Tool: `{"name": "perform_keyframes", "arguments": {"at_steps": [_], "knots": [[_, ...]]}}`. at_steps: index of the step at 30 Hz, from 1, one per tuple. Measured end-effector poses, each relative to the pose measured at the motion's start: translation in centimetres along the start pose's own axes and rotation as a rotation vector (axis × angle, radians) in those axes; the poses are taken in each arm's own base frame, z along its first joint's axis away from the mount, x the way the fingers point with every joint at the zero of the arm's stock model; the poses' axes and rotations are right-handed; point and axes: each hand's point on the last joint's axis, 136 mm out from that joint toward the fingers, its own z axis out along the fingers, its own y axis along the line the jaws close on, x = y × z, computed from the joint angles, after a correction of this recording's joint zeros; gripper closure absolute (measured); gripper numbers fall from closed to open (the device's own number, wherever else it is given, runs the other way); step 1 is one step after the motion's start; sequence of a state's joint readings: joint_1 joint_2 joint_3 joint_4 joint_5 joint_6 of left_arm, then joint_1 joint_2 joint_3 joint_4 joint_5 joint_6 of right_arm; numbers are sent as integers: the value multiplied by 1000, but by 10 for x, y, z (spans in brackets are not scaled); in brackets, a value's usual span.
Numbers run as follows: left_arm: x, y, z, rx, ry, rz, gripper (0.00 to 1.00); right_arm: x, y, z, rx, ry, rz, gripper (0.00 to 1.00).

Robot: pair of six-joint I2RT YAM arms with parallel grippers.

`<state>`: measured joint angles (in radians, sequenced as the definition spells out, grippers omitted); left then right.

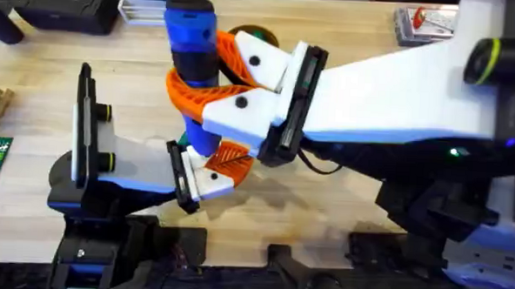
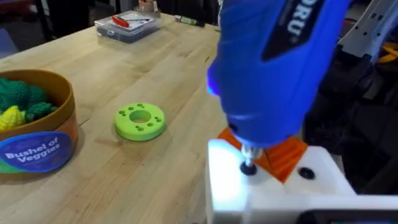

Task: Pick up the gripper from the table and insert it into the empty holder that is missing its gripper. Then pick up a screw, insert it into the mounting hole, and use the screwdriver to tighten it. Finally, clean up the table by picking up the vegetable and placing it into the bucket.

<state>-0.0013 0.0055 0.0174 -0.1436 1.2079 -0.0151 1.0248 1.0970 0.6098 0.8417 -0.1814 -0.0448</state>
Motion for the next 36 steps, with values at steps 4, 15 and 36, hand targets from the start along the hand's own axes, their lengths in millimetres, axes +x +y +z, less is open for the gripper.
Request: {"name": "perform_keyframes", "arguments": {"at_steps": [4, 15, 36], "knots": [[0, 0, 0, 0, 0, 0, 986, 0, 0, 0, 0, 1, 1, 975], [0, 0, 0, 0, 0, 1, 986, -31, -9, 4, 11, -28, -35, 975], [0, 0, 0, 0, 0, 1, 986, 82, -239, -117, 596, 940, -717, 975]]}}
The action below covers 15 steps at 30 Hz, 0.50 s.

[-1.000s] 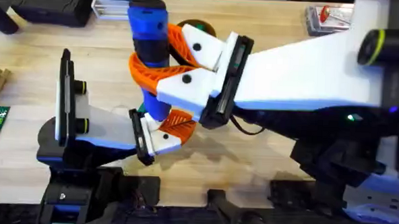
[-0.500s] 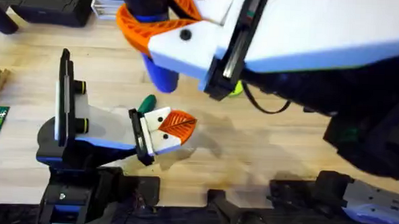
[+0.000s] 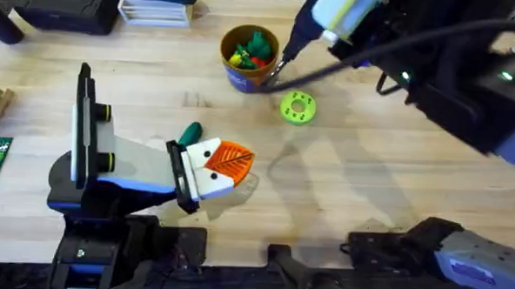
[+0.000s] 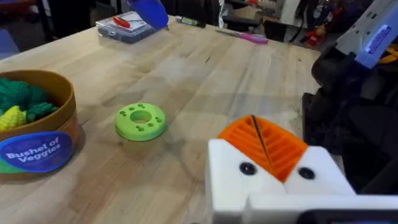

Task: Pick up the gripper from the table and insert it into the empty holder that is missing its gripper. Then pick up a screw, insert it into the mounting hole, and use the screwdriver to tighten it. Finally, clean up the table by picking up the vegetable and placing it into the bucket.

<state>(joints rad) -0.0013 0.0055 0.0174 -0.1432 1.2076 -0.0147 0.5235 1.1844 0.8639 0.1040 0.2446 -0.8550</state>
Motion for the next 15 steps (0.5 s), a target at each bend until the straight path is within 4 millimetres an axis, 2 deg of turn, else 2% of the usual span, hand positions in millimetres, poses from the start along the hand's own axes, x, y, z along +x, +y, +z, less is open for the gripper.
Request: {"name": "perform_keyframes", "arguments": {"at_steps": [4, 8, 15], "knots": [[0, 0, 0, 0, 0, 0, 986, 63, 5, 32, -24, 191, -158, 975], [0, 0, 0, 0, 0, 0, 986, 108, 32, 58, -127, 304, -293, 975], [0, 0, 0, 0, 0, 0, 986, 178, 84, 84, -304, 445, -370, 975]]}}
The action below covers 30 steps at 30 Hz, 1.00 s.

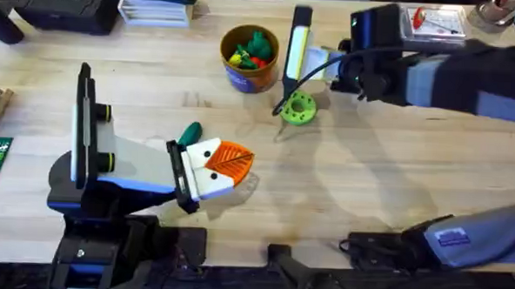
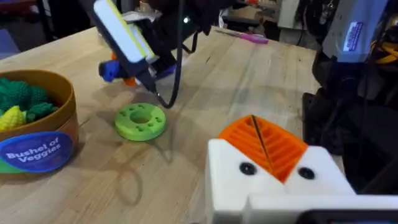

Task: Pick up the gripper from the table and insert it into the empty holder that is missing its gripper. Then pick up a screw, insert it into the mounting hole, and use the screwdriver to tighten it. Finally, clean up the table by picking up the vegetable and placing it into the bucket.

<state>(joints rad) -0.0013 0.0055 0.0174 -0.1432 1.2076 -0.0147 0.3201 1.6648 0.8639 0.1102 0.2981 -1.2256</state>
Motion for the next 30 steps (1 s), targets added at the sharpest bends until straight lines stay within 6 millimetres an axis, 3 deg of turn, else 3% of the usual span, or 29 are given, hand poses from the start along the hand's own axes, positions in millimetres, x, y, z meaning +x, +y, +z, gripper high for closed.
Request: {"name": "perform_keyframes", "arguments": {"at_steps": [4, 6, 7, 12, 13, 16, 17, 22, 23, 27, 30], "knots": [[0, 0, 0, 0, 0, 0, 986, 12, 20, 15, -63, 43, -3, 975], [0, 0, 0, 0, 0, 0, 986, 13, 20, 14, -63, 47, 32, 901], [0, 0, 0, 0, 0, 0, 986, 13, 19, 13, -65, 49, 51, 821], [0, 0, 0, 0, 0, 0, 986, 16, 16, 2, -82, 69, 108, 126], [0, 0, 0, 0, 0, 0, 986, 16, 14, -2, -86, 72, 121, 36], [0, 0, 0, 0, 0, 1, 981, 20, 18, -13, -116, 87, 174, 10], [0, 0, 0, 0, 0, 3, 916, 21, 18, -18, -121, 91, 199, 9], [0, 0, 0, 0, 0, 4, 135, 23, 1, -51, -80, 76, 333, 9], [0, 0, 0, 0, 0, 1, 49, 23, -5, -60, -64, 67, 360, 9], [-1, 3, 0, -19, -3, 12, 15, 21, -29, -98, 16, 12, 470, 9], [-14, 12, 0, -69, -44, 75, 15, 18, -40, -119, 59, -30, 535, 9]]}}
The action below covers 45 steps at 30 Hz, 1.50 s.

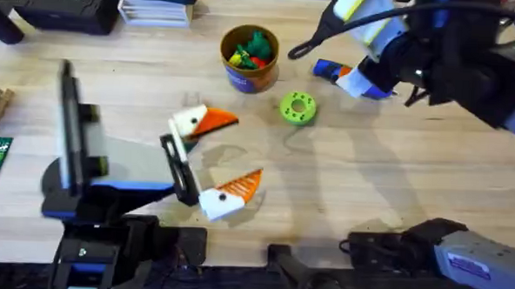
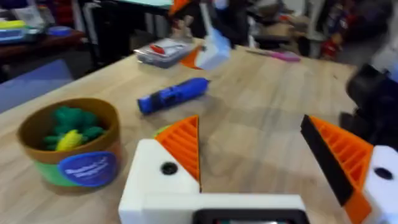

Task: Pick up the gripper from the table and insert it into the empty holder that is missing its gripper. Then pick up a screw, insert it into the mounting hole, and use the screwdriver to tighten it. Finally, clean up the table by picking up the vegetable and placing it into the bucket.

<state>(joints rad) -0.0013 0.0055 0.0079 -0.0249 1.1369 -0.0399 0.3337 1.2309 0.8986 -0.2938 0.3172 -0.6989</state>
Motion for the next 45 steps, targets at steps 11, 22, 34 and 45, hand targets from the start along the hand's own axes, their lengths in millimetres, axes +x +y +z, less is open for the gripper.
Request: {"name": "perform_keyframes", "arguments": {"at_steps": [11, 22, 34, 45], "knots": [[-51, 54, -29, -477, 130, -254, 15, -24, 4, -25, 5, -95, 72, 9], [2, 140, -54, -775, 736, -544, 16, -26, 7, -26, -5, -102, 124, 7], [78, 120, -67, -723, 1157, -711, 14, -26, 7, -26, -5, -101, 128, 7], [117, 127, -64, -704, 1308, -721, 15, -26, 7, -26, -5, -101, 132, 7]]}}
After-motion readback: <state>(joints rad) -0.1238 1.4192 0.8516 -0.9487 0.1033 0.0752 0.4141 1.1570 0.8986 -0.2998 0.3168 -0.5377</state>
